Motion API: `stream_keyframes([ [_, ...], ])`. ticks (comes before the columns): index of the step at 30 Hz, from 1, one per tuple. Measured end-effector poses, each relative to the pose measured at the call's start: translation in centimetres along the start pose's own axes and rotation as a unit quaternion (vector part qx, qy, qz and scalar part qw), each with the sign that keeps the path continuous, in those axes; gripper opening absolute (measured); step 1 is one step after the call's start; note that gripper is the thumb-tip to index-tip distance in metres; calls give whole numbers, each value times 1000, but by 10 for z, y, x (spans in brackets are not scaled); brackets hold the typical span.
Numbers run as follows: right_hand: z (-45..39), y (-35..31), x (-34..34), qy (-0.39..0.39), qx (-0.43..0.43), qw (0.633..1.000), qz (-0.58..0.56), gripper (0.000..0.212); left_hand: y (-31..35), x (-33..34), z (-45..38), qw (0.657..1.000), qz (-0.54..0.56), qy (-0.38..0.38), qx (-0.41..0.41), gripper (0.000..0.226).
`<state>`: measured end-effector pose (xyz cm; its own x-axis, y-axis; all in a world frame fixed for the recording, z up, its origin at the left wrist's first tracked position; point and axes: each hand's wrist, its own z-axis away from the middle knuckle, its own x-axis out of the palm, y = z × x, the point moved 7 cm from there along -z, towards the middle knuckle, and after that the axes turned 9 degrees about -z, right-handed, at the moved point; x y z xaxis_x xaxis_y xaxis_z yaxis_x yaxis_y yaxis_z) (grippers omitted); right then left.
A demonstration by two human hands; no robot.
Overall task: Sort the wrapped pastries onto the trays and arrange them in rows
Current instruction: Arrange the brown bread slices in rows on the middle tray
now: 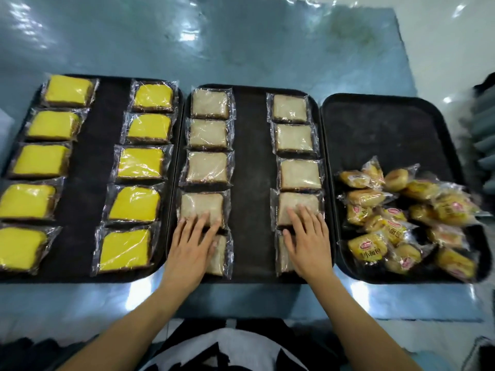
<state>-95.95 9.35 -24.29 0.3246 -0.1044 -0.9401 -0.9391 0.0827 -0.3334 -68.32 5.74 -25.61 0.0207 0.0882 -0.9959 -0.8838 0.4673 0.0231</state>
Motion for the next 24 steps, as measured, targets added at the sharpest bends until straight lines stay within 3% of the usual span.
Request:
stream_keyframes([
  [8, 14, -5, -13, 57, 16, 998, -33, 52, -12, -25, 5, 999, 31, 34, -15, 48],
  [11, 34, -14, -26, 101, 9, 994, -39, 49, -37, -30, 23, 997, 53, 34, -48, 57],
  [14, 65, -21, -27, 124, 16, 992, -17, 43, -42, -28, 49, 998, 47, 46, -8, 60],
  [17, 98, -25, -19, 107, 23, 994, 1, 37, -36, -13, 78, 998, 30, 13, 56, 47],
  [24, 128, -19, 2, -11, 8, 999, -35, 52, -27, -2, 91, 998, 43, -31, 40, 49],
])
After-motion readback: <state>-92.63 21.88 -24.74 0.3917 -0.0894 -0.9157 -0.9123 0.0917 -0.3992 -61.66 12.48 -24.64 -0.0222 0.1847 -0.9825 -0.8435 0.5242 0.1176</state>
